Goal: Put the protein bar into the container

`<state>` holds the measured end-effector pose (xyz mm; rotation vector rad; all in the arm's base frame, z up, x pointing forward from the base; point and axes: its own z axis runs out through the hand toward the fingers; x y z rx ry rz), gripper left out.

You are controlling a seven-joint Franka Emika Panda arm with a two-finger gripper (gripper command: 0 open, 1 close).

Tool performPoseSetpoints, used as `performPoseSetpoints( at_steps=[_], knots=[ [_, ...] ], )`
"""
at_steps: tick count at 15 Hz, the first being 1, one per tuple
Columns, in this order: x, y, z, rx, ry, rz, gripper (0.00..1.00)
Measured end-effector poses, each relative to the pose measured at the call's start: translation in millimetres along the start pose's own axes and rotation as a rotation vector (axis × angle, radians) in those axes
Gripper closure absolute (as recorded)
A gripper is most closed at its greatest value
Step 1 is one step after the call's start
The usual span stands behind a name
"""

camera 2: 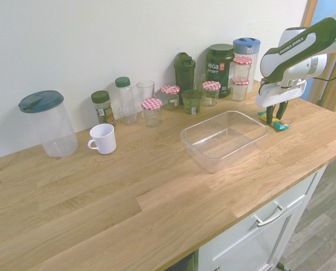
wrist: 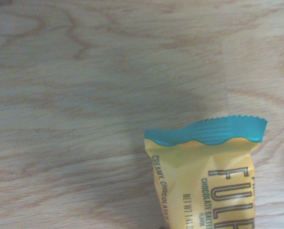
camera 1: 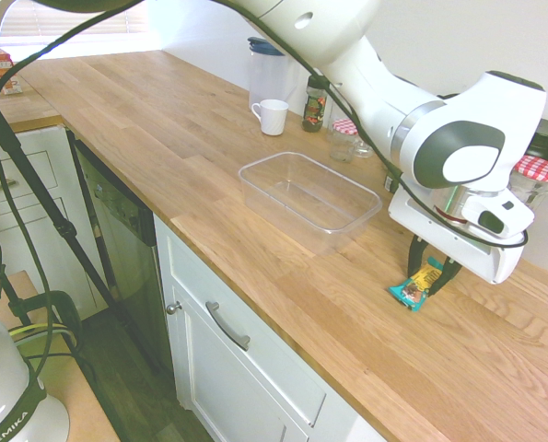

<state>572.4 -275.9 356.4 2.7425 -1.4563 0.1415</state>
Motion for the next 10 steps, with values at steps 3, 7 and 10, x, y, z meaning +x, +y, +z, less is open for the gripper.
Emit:
performPoseSetpoints(
  at_steps=[3,7,10],
  knots=[
    [-14.4,2.2,-73.2,0.060,0.069,-0.028,1.00],
    [-95.6,-19.5,-147.6,0.103,0.129,-0.130,1.00],
    [-165.3,-58.2,-150.9,0.090,0.138,-0.186,1.00]
  ],
)
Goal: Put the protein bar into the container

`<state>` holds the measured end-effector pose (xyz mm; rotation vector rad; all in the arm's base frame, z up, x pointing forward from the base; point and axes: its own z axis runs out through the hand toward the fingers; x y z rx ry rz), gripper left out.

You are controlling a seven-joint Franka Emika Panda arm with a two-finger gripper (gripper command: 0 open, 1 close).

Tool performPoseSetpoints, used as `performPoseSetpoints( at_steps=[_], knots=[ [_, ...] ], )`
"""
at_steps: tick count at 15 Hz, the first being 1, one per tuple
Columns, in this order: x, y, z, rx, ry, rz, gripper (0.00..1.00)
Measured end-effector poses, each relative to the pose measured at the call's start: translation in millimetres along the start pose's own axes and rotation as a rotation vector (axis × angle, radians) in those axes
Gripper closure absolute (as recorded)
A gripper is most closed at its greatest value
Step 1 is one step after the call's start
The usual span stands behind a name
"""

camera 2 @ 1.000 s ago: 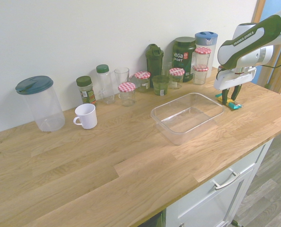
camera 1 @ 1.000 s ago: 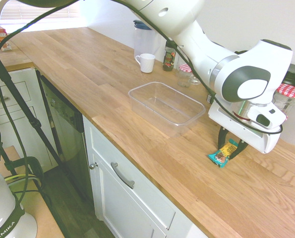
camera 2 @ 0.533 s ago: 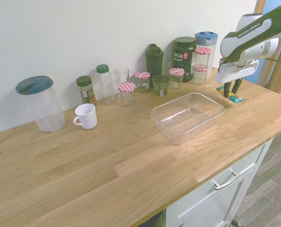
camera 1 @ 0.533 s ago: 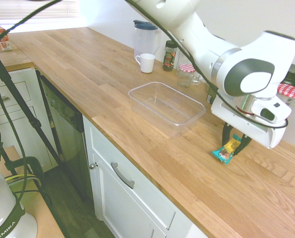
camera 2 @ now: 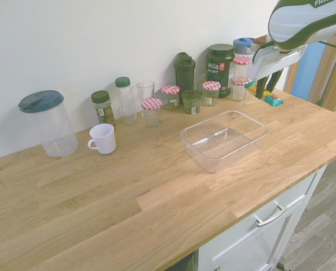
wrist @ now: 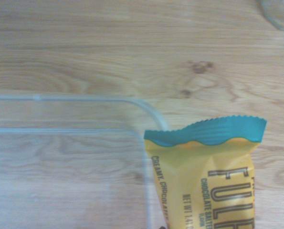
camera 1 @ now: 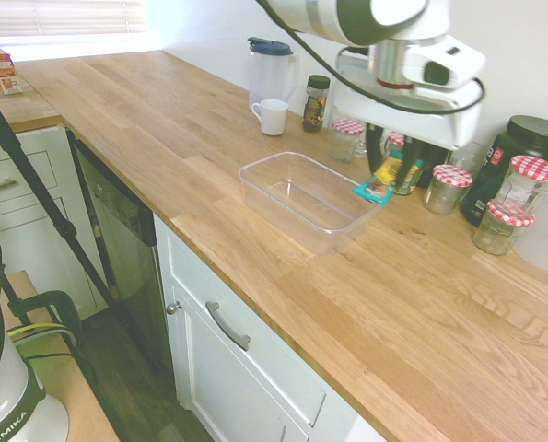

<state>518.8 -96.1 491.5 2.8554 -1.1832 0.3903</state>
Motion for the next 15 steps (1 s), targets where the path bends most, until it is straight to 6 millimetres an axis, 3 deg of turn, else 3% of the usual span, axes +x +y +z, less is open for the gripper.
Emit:
performPoseSetpoints(
  at_steps=[2,4,8,13,14,15],
  knots=[
    [-26.0,-23.6,10.6,-0.013,-0.008,-0.018,1.00],
    [-38.0,-37.2,25.2,-0.031,-0.014,-0.027,1.00],
    [-37.5,-47.5,59.7,-0.065,-0.026,-0.030,1.00],
    [-31.2,-43.3,105.6,-0.107,-0.037,-0.032,1.00],
    [-30.0,-43.0,108.2,-0.110,-0.035,-0.031,0.00],
    [-29.4,-42.9,109.5,-0.114,-0.032,-0.030,0.00]
  ],
)
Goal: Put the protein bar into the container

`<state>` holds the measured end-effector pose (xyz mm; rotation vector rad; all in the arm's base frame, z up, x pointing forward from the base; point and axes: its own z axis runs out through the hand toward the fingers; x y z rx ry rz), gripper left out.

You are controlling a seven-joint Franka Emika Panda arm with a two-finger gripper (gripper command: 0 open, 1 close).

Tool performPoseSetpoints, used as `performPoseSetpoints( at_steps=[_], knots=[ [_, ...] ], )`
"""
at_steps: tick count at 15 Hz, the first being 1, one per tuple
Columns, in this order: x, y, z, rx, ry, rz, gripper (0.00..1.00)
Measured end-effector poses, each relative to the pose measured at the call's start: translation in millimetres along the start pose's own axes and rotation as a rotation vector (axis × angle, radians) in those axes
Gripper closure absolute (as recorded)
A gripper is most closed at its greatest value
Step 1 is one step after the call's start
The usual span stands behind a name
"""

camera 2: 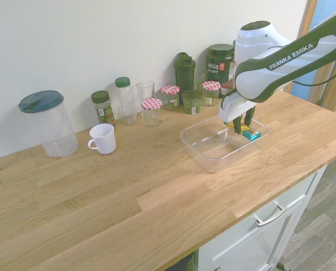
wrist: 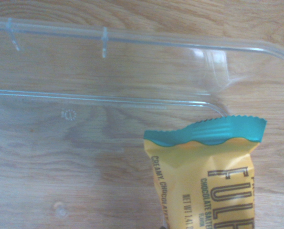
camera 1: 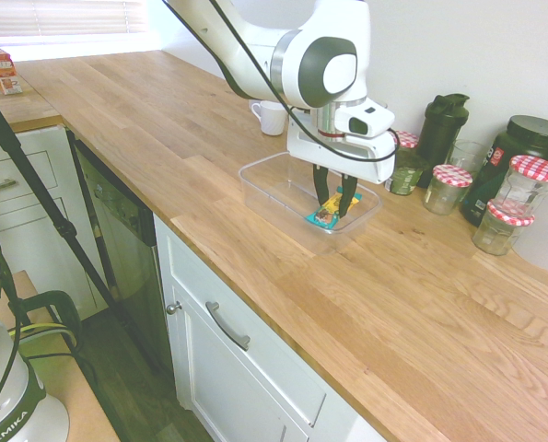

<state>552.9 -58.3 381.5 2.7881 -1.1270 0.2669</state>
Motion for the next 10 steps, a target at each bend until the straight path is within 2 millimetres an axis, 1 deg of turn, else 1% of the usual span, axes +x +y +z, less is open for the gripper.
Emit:
performPoseSetpoints(
  at_steps=[7,9,10],
  knots=[
    [6.7,6.7,0.5,-0.004,0.004,0.014,0.00],
    [6.4,4.7,-2.7,0.000,0.008,0.009,0.00],
    [6.2,3.4,-7.7,0.005,0.013,0.005,0.00]
  ],
)
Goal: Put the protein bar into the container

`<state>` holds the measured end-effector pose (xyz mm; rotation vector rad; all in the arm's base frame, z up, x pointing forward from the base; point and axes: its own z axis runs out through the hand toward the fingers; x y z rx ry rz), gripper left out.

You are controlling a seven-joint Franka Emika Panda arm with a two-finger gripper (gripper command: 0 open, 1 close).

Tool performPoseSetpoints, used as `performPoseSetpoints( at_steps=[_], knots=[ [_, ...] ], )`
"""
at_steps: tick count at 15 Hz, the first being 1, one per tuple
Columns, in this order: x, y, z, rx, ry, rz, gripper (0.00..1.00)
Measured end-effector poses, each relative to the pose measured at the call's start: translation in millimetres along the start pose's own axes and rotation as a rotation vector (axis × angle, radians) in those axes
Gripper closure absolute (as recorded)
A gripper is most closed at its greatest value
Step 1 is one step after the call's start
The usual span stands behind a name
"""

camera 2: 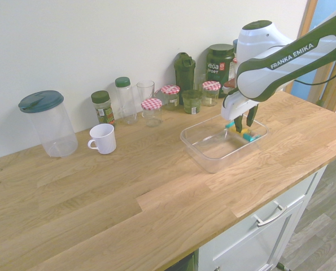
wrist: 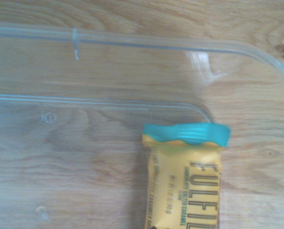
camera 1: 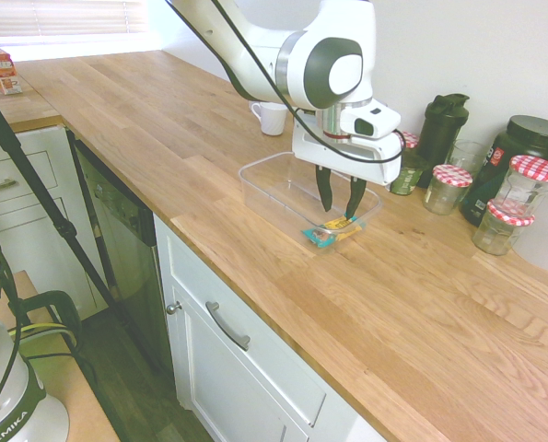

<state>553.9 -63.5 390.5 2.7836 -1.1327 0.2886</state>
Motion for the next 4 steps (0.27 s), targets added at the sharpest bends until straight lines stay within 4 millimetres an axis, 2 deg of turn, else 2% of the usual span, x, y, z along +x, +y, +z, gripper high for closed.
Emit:
performPoseSetpoints(
  at_steps=[2,4],
  knots=[
    [-1.6,-1.1,-23.4,0.024,0.017,-0.010,0.00],
    [-3.4,6.5,-67.1,0.069,0.033,-0.014,0.00]
  ],
)
